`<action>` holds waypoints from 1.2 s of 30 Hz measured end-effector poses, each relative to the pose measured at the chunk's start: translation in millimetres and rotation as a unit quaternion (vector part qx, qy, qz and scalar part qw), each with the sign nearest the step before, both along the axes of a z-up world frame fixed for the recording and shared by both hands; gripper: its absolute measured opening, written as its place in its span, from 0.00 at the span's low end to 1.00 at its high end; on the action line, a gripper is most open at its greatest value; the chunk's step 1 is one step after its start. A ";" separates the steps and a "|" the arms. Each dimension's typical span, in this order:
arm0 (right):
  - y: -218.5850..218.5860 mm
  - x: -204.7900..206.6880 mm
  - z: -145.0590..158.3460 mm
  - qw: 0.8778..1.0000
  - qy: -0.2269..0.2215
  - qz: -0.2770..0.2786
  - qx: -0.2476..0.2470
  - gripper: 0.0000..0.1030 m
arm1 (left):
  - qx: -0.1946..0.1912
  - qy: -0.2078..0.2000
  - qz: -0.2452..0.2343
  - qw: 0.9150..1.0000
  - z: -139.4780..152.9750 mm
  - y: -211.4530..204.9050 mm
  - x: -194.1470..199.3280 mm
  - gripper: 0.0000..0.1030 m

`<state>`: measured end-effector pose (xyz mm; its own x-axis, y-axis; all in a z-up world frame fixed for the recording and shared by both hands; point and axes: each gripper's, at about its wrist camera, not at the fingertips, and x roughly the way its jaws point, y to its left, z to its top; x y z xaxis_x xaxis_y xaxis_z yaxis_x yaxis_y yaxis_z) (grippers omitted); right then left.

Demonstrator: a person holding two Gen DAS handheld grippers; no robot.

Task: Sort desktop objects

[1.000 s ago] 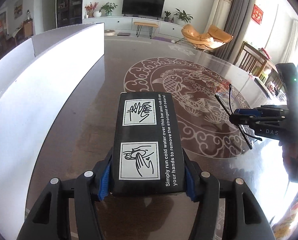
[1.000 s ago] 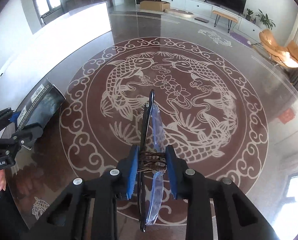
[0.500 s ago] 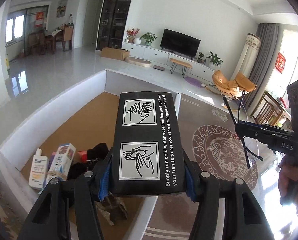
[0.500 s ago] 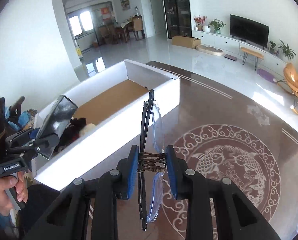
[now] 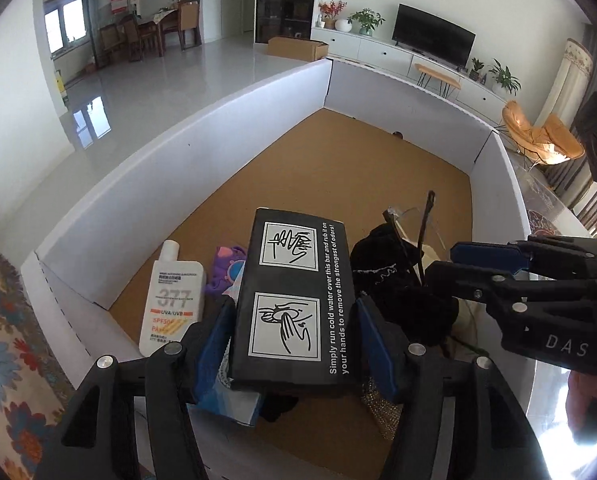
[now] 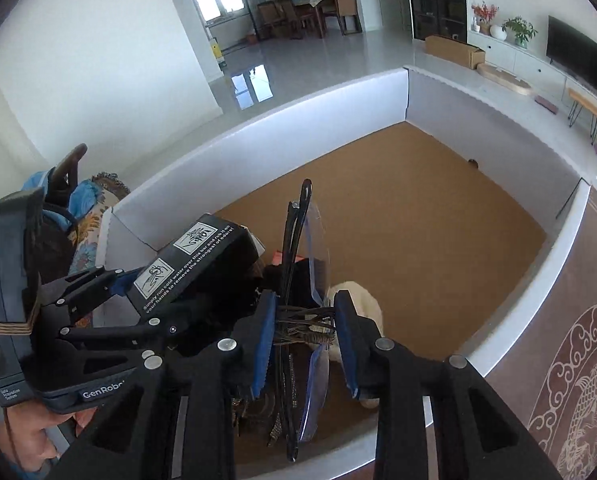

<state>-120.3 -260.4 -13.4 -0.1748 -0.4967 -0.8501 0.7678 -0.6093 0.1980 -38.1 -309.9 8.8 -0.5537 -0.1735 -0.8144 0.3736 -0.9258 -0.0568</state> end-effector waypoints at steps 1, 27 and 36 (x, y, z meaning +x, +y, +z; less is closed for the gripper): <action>-0.8 0.7 -4.4 1.000 -0.004 0.001 0.004 0.39 | -0.010 0.001 -0.001 1.000 2.6 3.5 0.0 0.71; 87.1 17.7 81.2 0.998 0.002 -0.027 -0.049 1.00 | -0.058 0.146 0.154 0.976 110.0 26.3 86.8 1.00; 90.4 15.0 91.9 0.997 0.040 -0.065 -0.011 1.00 | -0.115 0.060 0.124 0.984 108.3 37.2 75.4 1.00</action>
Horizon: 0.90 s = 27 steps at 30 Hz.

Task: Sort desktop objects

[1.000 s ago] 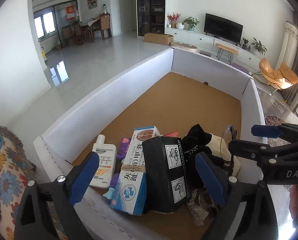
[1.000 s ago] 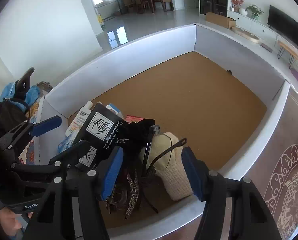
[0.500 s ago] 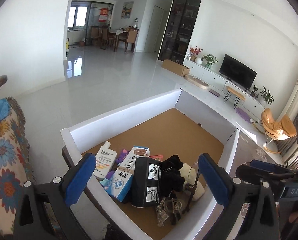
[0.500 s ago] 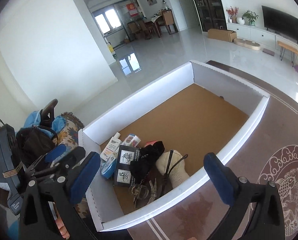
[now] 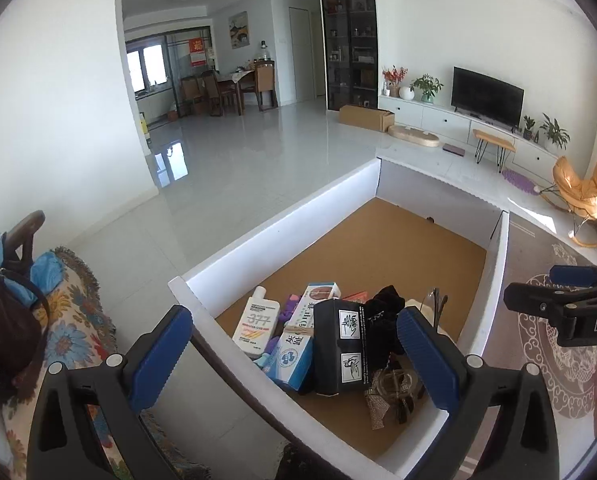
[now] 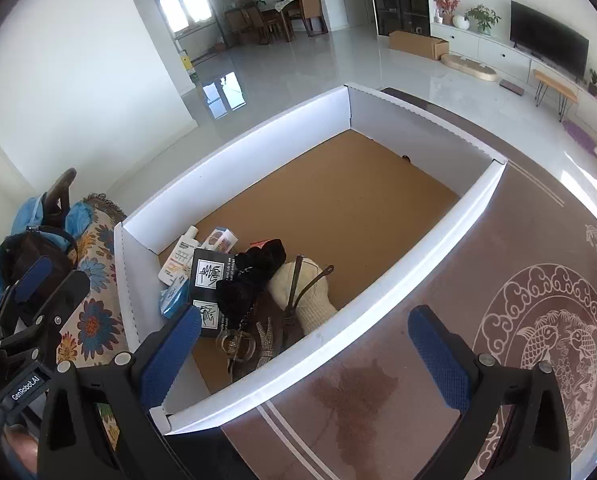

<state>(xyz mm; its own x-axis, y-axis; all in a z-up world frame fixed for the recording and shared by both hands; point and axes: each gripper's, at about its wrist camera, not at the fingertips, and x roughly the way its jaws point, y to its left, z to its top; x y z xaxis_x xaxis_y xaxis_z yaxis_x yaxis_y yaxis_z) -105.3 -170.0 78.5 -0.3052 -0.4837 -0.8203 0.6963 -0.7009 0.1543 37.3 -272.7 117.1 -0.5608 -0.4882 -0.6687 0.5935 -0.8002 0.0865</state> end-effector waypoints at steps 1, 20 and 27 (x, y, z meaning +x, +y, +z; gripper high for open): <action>-0.6 1.7 2.9 1.000 0.012 -0.002 0.002 1.00 | 0.007 -0.017 -0.001 1.000 -2.2 -0.9 -2.7 1.00; -23.6 2.8 0.3 0.999 0.012 0.025 0.030 1.00 | 0.019 -0.026 0.023 0.999 6.1 -3.3 7.8 1.00; -41.9 15.2 12.3 0.997 0.001 0.027 0.073 1.00 | 0.063 -0.019 0.012 0.998 6.6 -6.8 4.6 1.00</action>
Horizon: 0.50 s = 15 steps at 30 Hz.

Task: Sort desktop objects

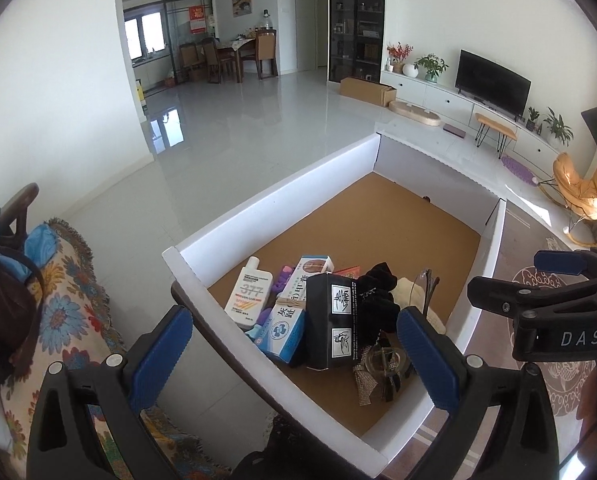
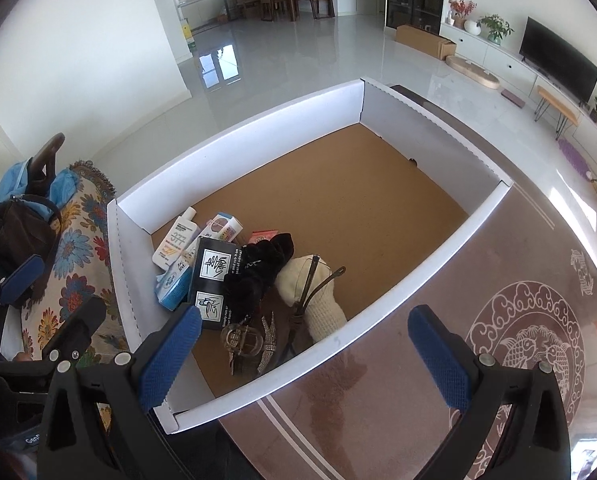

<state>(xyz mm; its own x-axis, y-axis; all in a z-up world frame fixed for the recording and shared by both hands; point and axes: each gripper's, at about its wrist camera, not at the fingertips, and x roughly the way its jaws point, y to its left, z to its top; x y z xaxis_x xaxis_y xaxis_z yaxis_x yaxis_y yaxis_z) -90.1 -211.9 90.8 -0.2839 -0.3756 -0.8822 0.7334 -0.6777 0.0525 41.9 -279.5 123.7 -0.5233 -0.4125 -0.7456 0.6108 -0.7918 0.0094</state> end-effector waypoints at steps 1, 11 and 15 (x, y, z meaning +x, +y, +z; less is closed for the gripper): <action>-1.3 1.1 1.8 1.000 0.004 -0.005 0.006 1.00 | 0.005 0.001 0.002 1.000 -0.2 -1.5 0.4 1.00; -10.4 -0.7 -0.7 1.000 0.001 -0.009 -0.001 1.00 | 0.013 0.001 0.013 1.000 -2.1 -10.3 5.1 1.00; -9.3 -2.3 -3.6 1.000 0.002 -0.012 0.000 1.00 | 0.017 -0.001 0.017 1.000 -4.5 -12.8 5.1 1.00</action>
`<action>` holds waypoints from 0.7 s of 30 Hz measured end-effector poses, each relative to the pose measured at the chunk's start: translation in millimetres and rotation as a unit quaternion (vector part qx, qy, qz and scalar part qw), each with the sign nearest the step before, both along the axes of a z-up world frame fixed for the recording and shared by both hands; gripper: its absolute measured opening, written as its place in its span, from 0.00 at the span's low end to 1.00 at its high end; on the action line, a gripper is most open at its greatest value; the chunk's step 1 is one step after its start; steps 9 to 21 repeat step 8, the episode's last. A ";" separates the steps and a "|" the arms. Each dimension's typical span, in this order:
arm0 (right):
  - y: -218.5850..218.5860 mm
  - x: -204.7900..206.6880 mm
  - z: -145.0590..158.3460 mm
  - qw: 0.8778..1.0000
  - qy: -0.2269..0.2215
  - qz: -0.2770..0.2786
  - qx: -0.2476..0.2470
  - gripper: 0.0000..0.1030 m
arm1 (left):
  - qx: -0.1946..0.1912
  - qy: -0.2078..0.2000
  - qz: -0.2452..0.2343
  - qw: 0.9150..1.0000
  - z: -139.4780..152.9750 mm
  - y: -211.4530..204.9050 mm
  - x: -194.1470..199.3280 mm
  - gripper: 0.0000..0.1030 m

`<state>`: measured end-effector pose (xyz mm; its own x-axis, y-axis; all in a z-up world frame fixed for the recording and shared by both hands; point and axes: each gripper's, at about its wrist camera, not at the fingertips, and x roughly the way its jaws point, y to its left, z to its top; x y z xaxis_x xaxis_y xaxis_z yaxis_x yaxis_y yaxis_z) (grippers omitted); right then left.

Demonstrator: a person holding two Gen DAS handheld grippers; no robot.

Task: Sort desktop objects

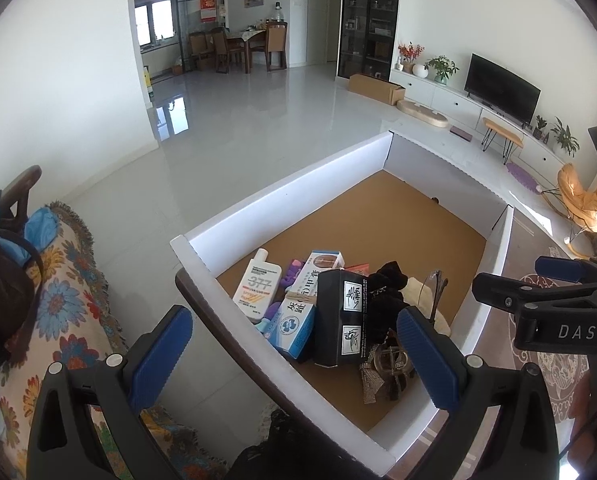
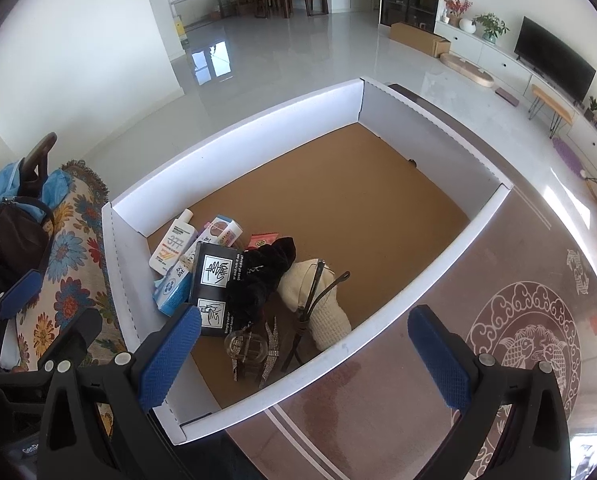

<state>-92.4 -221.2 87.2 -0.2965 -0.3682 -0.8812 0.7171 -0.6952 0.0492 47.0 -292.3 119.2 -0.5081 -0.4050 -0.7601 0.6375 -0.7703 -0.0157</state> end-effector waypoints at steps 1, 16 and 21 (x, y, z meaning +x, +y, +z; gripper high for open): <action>0.6 -0.3 -0.3 1.000 0.000 -0.001 0.000 1.00 | 0.002 0.000 0.000 1.000 -0.7 -0.4 -0.3 1.00; 6.7 -5.4 -1.4 1.000 0.000 -0.010 -0.003 1.00 | -0.010 0.022 0.012 1.000 3.3 3.3 3.0 1.00; 6.7 -5.4 -1.4 1.000 0.000 -0.010 -0.003 1.00 | -0.010 0.022 0.012 1.000 3.3 3.3 3.0 1.00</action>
